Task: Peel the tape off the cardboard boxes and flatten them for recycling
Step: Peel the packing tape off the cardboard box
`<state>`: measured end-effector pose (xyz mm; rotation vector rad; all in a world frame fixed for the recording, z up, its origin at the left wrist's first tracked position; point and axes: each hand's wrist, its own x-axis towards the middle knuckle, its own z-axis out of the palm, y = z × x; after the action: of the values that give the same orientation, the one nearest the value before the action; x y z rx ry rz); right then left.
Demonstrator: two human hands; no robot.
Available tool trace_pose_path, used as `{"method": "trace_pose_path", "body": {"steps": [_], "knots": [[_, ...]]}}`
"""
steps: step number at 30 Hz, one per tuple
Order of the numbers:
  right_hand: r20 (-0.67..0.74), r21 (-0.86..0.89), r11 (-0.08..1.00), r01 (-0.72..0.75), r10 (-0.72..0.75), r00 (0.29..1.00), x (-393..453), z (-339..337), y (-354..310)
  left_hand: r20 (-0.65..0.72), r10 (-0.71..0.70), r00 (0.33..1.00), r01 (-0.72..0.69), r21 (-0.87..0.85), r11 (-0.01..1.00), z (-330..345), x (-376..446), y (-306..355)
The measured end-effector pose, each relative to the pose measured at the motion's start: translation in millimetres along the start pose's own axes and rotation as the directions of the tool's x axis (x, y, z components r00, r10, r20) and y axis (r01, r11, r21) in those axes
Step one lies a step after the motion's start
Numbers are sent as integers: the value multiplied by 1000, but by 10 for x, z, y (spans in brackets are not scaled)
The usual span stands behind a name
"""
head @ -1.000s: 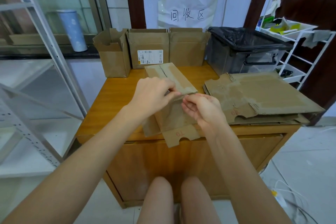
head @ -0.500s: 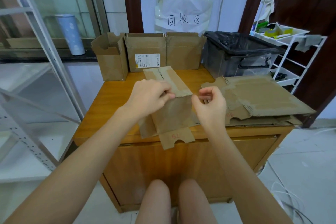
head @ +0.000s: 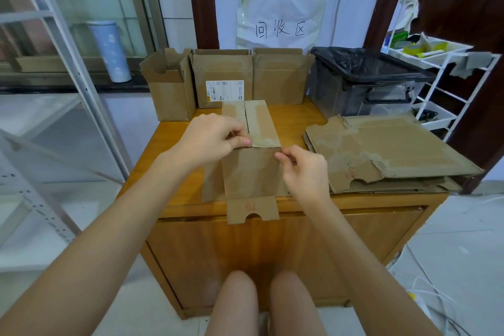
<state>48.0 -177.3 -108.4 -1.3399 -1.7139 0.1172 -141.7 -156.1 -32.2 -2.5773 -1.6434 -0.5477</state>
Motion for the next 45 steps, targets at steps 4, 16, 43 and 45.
{"method": "trace_pose_path", "body": {"steps": [4, 16, 43, 45], "knots": [[53, -35, 999, -5, 6, 999, 12, -48, -25, -17, -1, 1000, 1, -15, 1000, 9, -9, 7], [133, -197, 978, 64, -38, 990, 135, -56, -88, -18, -16, 1000, 15, -11, 1000, 7, -1, -14], [19, -237, 919, 314, -319, 948, 211, 9, -91, -49, -11, 999, 14, 64, 998, 39, 14, -5], [33, -217, 913, 346, -347, 937, 211, -4, -88, -45, -19, 999, 22, 76, 997, 45, 21, -3]]}}
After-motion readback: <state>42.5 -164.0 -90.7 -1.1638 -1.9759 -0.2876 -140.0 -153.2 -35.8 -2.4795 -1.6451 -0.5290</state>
